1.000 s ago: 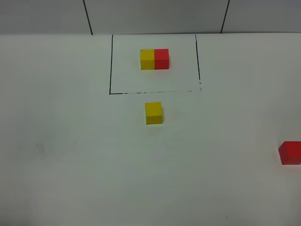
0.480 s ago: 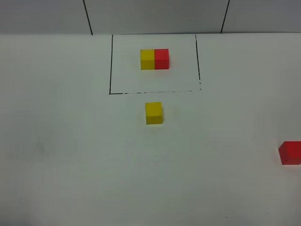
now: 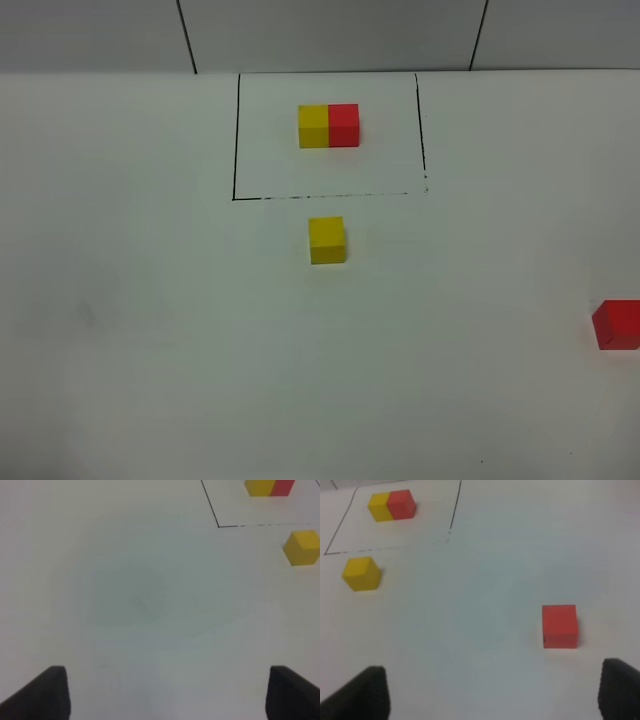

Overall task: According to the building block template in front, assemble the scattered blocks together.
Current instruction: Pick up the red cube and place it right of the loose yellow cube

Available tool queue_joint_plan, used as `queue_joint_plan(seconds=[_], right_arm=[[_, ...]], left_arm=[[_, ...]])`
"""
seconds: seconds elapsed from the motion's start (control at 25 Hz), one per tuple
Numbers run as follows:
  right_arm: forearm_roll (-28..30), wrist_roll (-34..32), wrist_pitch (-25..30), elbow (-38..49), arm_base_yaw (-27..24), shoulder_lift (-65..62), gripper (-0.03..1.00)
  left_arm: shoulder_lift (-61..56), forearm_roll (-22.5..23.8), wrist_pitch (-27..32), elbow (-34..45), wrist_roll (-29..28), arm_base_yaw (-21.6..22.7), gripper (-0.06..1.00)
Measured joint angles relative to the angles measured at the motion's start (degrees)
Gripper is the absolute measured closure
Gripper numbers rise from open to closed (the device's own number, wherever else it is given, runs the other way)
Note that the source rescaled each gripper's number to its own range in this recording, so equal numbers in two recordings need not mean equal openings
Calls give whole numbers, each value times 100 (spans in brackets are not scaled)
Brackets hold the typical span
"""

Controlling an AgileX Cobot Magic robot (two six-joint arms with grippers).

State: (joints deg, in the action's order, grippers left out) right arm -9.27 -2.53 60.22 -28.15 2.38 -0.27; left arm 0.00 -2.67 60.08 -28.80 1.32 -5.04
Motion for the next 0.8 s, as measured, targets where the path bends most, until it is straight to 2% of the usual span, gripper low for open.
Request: queue_joint_plan(seconds=[0.2, 0.36, 0.8], right_arm=[[17, -15, 43, 0, 0, 186, 26], [237, -214, 141, -83, 0, 928, 26], [1066, -246, -262, -765, 0, 4724, 26]], left_arm=[[0, 0, 0, 0, 0, 0, 19], [0, 0, 0, 0, 0, 0, 19], [0, -5, 0, 0, 0, 0, 19]])
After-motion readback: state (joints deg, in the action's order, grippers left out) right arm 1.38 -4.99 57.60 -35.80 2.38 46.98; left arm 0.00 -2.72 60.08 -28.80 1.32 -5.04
